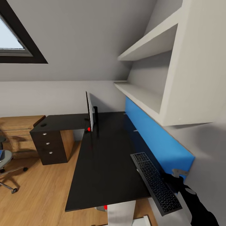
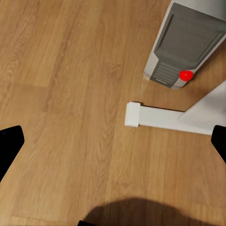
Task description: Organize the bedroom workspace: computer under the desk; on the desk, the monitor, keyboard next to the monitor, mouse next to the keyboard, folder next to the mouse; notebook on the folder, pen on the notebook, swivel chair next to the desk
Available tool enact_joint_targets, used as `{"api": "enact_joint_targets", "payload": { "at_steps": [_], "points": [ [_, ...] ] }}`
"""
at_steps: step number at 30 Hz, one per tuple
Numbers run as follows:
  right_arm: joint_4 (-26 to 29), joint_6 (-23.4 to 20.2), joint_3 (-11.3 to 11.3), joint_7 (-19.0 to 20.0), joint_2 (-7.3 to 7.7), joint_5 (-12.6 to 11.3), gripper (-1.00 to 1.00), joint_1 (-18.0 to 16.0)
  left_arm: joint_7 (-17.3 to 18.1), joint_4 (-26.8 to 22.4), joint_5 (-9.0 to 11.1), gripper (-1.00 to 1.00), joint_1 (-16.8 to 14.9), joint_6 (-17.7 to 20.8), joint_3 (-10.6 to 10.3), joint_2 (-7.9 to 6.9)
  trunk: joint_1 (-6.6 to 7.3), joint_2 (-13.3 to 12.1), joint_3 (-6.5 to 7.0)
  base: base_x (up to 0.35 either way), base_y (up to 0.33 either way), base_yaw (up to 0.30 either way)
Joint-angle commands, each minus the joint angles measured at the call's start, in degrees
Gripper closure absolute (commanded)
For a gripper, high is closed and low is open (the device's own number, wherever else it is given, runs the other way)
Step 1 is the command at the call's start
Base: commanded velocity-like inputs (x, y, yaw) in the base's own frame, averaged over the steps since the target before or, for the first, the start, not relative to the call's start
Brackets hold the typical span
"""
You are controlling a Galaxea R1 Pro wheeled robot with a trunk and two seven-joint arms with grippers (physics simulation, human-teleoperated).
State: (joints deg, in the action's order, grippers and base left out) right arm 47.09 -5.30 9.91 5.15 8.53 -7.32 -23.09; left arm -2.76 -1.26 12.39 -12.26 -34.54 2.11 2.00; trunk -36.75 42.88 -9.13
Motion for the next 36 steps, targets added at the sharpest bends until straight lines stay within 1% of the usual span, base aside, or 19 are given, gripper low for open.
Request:
{"api": "enact_joint_targets", "payload": {
  "at_steps": [1, 21, 36],
  "points": [
    [0.1, -0.3, 0.1, 0.3, -0.01, -0.6, -1.0, 0.0, -0.2, 0.0, -0.3, -1.0, 0.0, -0.2, 0.2, 0.02, -0.24, 0.5, -0.28, 0.0, 0.0, 0.0],
    [-1.5, -0.2, 0.4, 0.4, 0.07, -0.7, -1.0, 0.0, -0.2, 0.0, -0.3, -1.0, 0.0, -0.2, 0.2, 0.02, -4.63, 8.5, -3.87, 0.0, 0.0, 0.0],
    [-1.7, -1.5, 0.4, 0.3, 0.08, -0.7, -1.0, 0.0, -0.2, 0.0, -0.3, -1.0, 0.0, -0.2, 0.2, 0.02, -7.93, 14.5, -6.56, 0.0, 0.0, 0.0]
  ]
}}
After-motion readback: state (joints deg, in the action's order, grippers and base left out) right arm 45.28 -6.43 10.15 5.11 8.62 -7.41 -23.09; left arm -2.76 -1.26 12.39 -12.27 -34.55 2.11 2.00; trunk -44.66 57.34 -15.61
